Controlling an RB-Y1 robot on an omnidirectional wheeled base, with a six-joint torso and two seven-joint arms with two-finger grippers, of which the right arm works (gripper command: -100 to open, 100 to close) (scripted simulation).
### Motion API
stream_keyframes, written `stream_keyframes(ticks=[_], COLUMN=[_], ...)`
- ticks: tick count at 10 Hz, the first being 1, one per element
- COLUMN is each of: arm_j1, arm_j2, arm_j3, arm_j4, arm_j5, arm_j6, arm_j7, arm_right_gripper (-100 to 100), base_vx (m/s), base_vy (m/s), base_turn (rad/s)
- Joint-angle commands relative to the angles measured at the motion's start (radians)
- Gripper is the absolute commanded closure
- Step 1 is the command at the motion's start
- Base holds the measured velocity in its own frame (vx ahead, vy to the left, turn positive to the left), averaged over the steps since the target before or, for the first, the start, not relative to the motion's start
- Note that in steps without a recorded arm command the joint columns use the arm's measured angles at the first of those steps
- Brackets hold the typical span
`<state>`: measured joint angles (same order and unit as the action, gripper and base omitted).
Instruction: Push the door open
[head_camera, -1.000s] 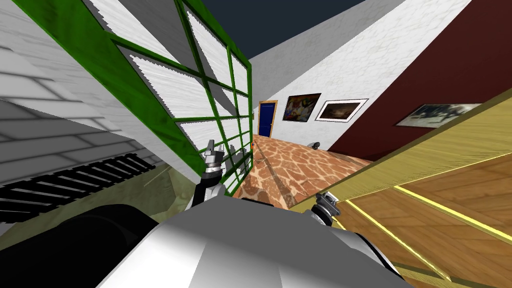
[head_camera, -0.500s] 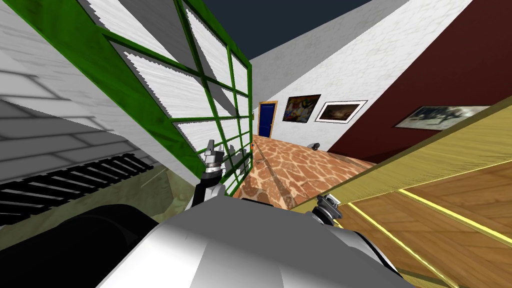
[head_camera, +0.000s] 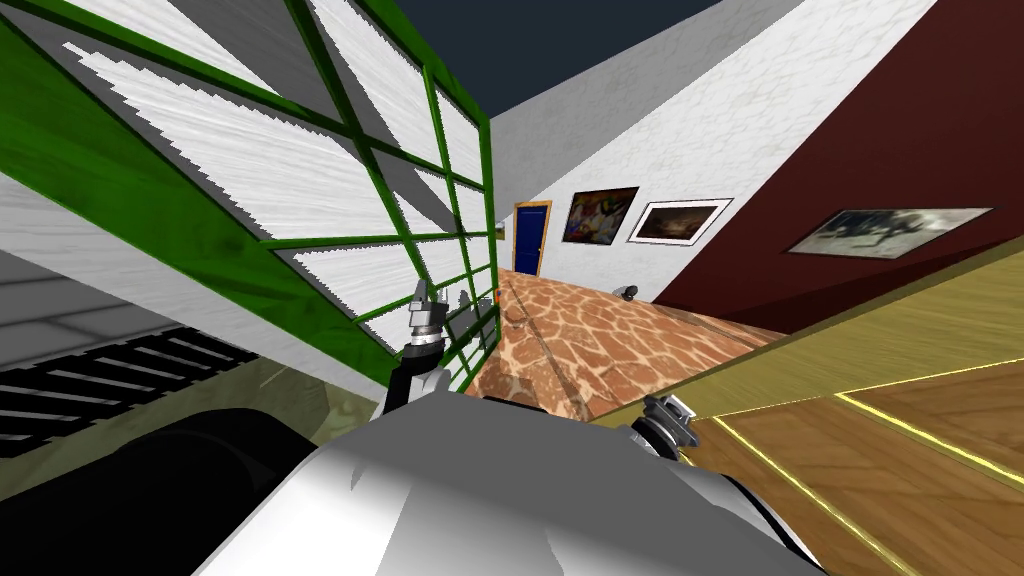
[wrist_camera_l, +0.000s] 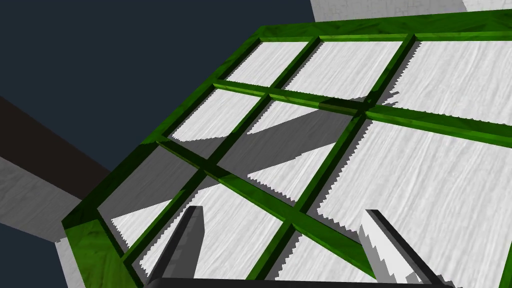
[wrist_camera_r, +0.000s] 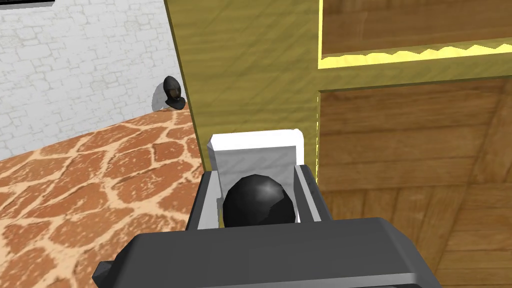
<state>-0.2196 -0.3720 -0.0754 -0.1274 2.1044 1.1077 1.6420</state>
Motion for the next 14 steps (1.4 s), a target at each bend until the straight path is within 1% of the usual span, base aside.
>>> stream_keyframes(ticks=[1, 2, 3, 4, 6, 7, 8, 9, 10, 11, 12, 13, 14], arm_j1=[-0.001, 0.005, 0.005, 0.01, 0.01, 0.015, 0.015, 0.015, 0.015, 0.015, 0.02, 0.022, 0.0], arm_j2=[-0.006, -0.012, -0.012, -0.018, -0.018, -0.024, -0.024, -0.024, -0.024, -0.024, -0.03, -0.032, -0.033], arm_j3=[-0.005, -0.012, -0.012, -0.019, -0.019, -0.026, -0.026, -0.026, -0.026, -0.026, -0.033, -0.035, -0.028], arm_j4=[0.044, 0.052, 0.028, 0.06, 0.06, 0.071, 0.071, 0.037, 0.044, 0.071, 0.084, 0.089, 0.114], arm_j5=[-0.01, -0.027, -0.027, -0.043, -0.043, -0.062, -0.062, -0.062, -0.062, -0.062, -0.078, -0.083, -0.074], arm_j6=[0.007, 0.006, 0.006, 0.004, 0.004, 0.003, 0.003, 0.003, 0.003, 0.003, 0.002, 0.001, 0.007], arm_j7=[-0.011, -0.008, -0.008, -0.006, -0.006, -0.004, -0.004, -0.004, -0.004, -0.004, -0.001, -0.001, -0.018], arm_right_gripper=[100, 100, 100, 100, 100, 100, 100, 100, 100, 100, 100, 100, 100], base_vx=[0.144, 0.164, 0.123, 0.145, 0.098, 0.124, 0.13, 0.057, 0.01, -0.003, 0.113, 0.184, 0.073], base_vy=[-0.042, -0.069, -0.058, -0.046, -0.035, -0.048, -0.046, -0.02, -0.006, 0.0, -0.005, -0.022, -0.01], base_turn=[-0.048, -0.033, -0.029, -0.022, -0.01, -0.053, 0.001, -0.029, -0.004, 0.027, 0.004, -0.058, -0.036])
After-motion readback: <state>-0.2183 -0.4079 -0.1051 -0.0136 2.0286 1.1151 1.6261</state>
